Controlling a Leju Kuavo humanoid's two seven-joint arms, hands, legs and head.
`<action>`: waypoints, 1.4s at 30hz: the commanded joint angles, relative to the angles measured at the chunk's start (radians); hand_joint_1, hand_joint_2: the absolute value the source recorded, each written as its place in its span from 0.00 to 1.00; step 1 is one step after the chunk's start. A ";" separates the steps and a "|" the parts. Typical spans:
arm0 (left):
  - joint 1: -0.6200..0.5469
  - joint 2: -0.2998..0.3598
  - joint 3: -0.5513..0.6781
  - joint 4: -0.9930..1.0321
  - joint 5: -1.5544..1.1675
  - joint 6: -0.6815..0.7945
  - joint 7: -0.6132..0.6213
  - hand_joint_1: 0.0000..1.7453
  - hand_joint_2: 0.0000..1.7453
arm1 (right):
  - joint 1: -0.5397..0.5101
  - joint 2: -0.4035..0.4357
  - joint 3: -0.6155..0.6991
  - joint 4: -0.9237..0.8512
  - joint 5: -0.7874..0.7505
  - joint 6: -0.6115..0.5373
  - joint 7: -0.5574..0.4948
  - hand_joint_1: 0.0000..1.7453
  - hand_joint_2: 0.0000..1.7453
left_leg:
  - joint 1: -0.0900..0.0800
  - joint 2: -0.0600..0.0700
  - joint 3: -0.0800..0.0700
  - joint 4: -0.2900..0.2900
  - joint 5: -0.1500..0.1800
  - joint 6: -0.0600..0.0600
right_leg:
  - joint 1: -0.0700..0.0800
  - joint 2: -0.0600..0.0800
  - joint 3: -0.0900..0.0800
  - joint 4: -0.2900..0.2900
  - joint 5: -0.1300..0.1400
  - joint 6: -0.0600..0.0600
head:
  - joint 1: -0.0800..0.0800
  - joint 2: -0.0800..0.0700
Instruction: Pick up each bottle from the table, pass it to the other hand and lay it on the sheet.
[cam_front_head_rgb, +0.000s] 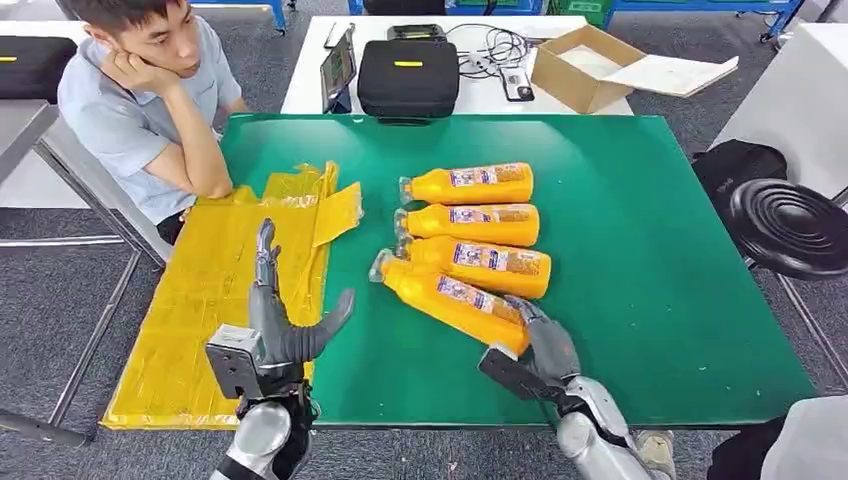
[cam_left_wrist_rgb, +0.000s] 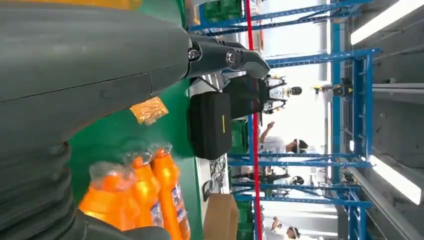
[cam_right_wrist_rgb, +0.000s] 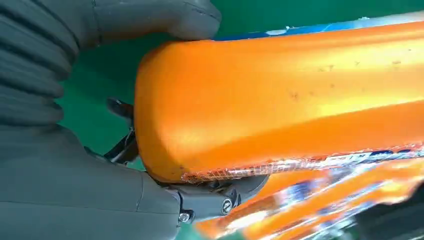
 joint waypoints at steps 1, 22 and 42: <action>-0.014 0.028 -0.027 -0.008 0.032 0.011 -0.009 0.00 1.00 | 0.112 0.043 -0.011 -0.182 -0.091 0.058 -0.092 1.00 1.00 | 0.000 -0.004 -0.003 -0.001 0.000 0.000 | 0.001 -0.005 -0.001 -0.001 -0.001 -0.002 | 0.000 0.000; 0.072 0.032 0.010 -0.140 0.177 -0.012 -0.052 0.00 1.00 | 0.186 0.106 -0.048 -0.388 -0.171 -0.132 -0.200 1.00 1.00 | -0.002 -0.002 -0.015 0.000 0.001 0.001 | -0.001 -0.005 -0.013 0.001 -0.001 -0.001 | 0.000 0.000; 0.182 0.073 -0.012 -0.067 0.486 -0.526 0.188 0.00 1.00 | 0.252 0.122 -0.069 -0.535 -0.195 -0.230 -0.227 1.00 1.00 | -0.002 -0.002 -0.014 -0.002 0.001 0.001 | -0.001 -0.006 -0.012 -0.001 0.000 -0.002 | 0.000 0.000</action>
